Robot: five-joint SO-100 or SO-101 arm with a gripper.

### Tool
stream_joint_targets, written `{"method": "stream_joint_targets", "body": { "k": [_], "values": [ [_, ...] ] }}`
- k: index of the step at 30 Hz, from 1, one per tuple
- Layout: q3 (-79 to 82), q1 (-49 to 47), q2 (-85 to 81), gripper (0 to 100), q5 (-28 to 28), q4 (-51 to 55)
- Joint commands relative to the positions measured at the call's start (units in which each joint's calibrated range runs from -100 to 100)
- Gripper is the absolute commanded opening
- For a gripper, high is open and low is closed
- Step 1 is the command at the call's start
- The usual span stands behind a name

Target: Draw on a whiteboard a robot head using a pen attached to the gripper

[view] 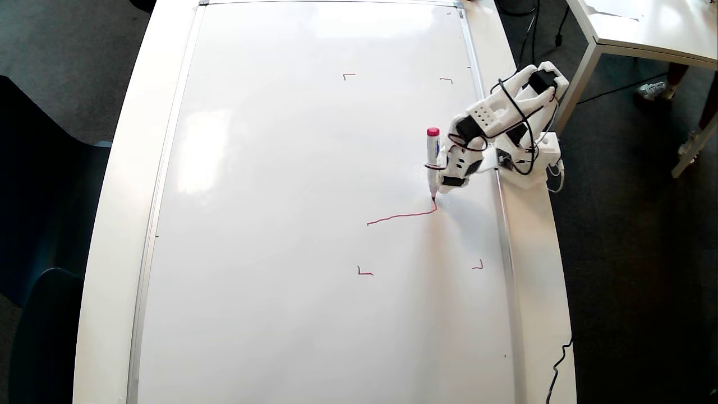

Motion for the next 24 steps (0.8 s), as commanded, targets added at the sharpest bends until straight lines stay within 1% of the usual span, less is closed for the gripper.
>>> {"method": "stream_joint_targets", "body": {
  "k": [1, 6, 10, 11, 16, 20, 24],
  "values": [
    [1.71, 6.81, -0.56, 1, 2.8, 0.55],
    [1.62, 16.54, -0.73, 1, 7.67, 0.73],
    [1.62, 22.28, -0.73, 1, 10.03, 0.73],
    [1.62, 25.08, -0.73, 1, 11.32, 0.73],
    [1.17, 33.04, -0.73, 1, 15.02, 0.73],
    [0.17, 38.93, -0.73, 1, 18.45, 0.29],
    [-2.37, 43.2, -0.14, 1, 20.54, 0.12]
  ]
}}
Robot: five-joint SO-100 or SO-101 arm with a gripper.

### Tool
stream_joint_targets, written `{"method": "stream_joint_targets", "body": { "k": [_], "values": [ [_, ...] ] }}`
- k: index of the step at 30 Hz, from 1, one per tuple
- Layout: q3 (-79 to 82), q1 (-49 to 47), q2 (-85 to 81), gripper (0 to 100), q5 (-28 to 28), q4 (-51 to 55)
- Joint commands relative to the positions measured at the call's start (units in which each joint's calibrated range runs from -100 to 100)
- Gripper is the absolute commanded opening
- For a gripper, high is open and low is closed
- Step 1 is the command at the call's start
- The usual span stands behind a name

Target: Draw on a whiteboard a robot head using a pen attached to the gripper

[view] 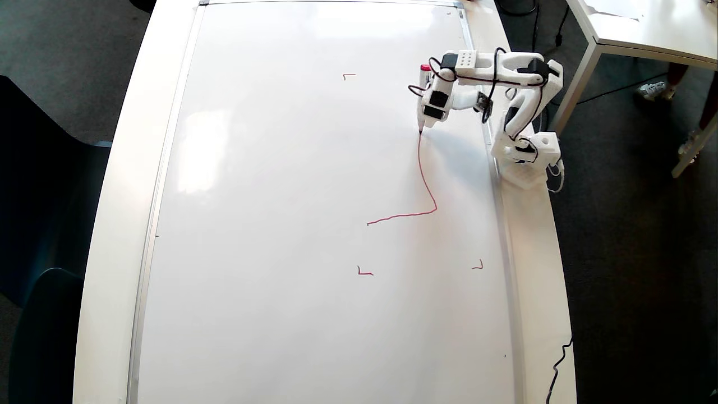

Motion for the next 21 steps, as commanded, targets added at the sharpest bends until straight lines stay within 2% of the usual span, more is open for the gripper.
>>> {"method": "stream_joint_targets", "body": {
  "k": [1, 6, 11, 19, 21],
  "values": [
    [-2.91, 6.05, 0.7, 1, 3.18, -0.14],
    [-3.46, 11.28, 1.04, 1, 6.72, -0.84],
    [-6.91, 15.92, 6.15, 1, 9.45, -7.35],
    [-20.89, 14.45, 16.22, 1, 8.97, -7.44],
    [-26.15, 12.83, 19.4, 1, 7.09, -7.44]
  ]
}}
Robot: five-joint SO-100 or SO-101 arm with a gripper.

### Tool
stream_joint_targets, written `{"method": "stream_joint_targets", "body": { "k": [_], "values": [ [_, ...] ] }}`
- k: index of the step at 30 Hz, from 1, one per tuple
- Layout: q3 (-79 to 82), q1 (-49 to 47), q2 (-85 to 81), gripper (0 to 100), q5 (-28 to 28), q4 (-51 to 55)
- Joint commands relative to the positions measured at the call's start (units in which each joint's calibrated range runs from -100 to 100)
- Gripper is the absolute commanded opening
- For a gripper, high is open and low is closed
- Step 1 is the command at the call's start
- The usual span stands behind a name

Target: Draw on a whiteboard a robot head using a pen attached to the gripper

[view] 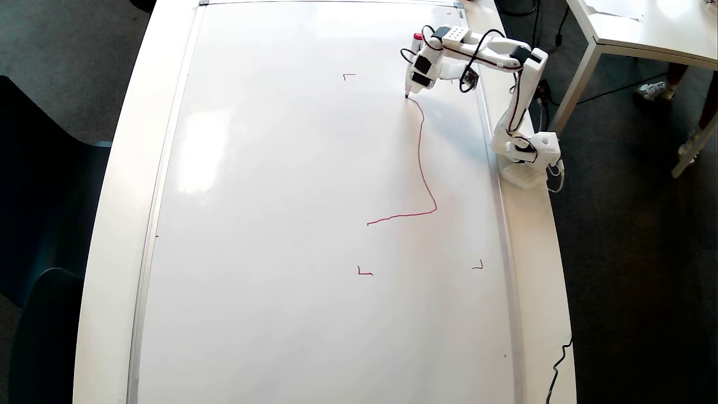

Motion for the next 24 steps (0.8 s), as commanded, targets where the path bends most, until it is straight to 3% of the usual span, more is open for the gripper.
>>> {"method": "stream_joint_targets", "body": {
  "k": [1, 17, 24],
  "values": [
    [-8.51, -2.99, 5.33, 1, -2.48, 0.25],
    [-34.2, -10.94, 22.61, 1, -7.52, 0.86],
    [-34.56, -16.62, 23.36, 1, -11.17, 2.16]
  ]
}}
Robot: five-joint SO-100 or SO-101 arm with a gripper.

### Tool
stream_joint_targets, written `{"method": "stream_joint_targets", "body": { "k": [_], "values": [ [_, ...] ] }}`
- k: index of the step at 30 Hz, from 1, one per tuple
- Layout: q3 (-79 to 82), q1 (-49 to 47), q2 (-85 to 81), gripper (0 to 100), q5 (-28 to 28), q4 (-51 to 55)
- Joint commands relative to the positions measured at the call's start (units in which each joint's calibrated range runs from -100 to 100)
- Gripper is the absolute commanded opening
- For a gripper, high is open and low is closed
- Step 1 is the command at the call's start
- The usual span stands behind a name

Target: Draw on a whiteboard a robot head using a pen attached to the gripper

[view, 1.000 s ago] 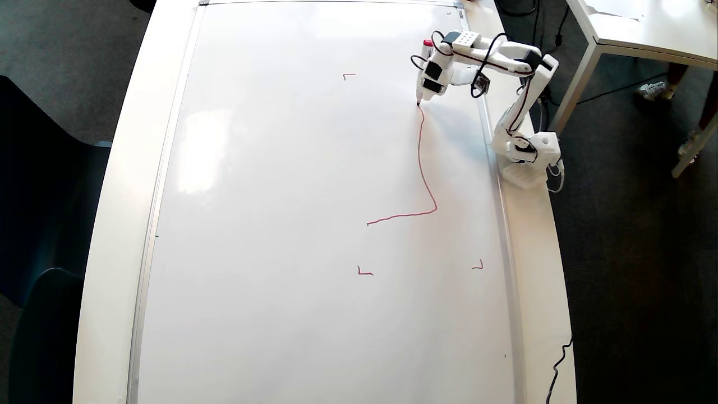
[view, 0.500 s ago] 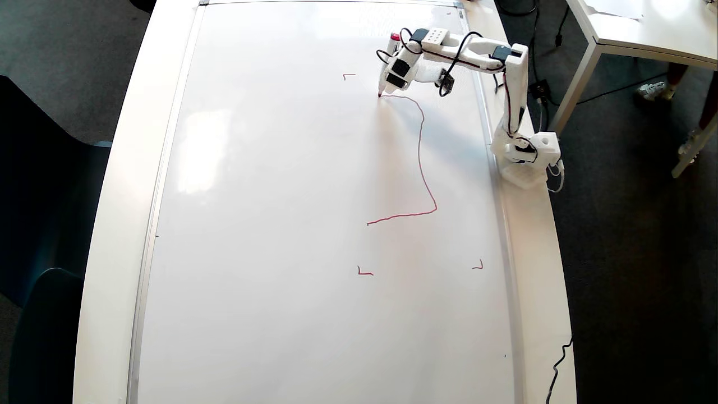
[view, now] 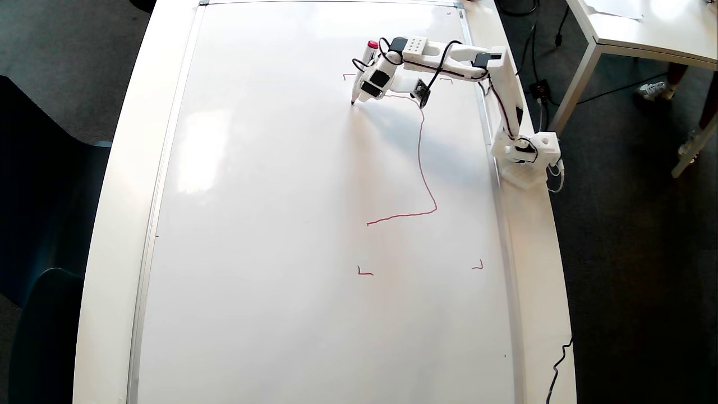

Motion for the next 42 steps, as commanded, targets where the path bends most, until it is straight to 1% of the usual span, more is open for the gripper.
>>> {"method": "stream_joint_targets", "body": {
  "k": [1, 3, 5, 7, 21, 31, 42],
  "values": [
    [0.06, -3.93, -0.36, 1, -2.09, 2.95],
    [0.06, -6.65, -0.52, 1, -3.86, 6.16],
    [0.06, -8.57, -0.52, 1, -5.14, 6.95],
    [0.06, -11.66, -0.44, 1, -7.07, 6.95],
    [-0.48, -27.87, 0.31, 1, -14.85, 6.95],
    [-0.48, -37.15, 0.4, 1, -19.3, 6.95],
    [-0.84, -42.45, 0.4, 1, -21.44, 6.69]
  ]
}}
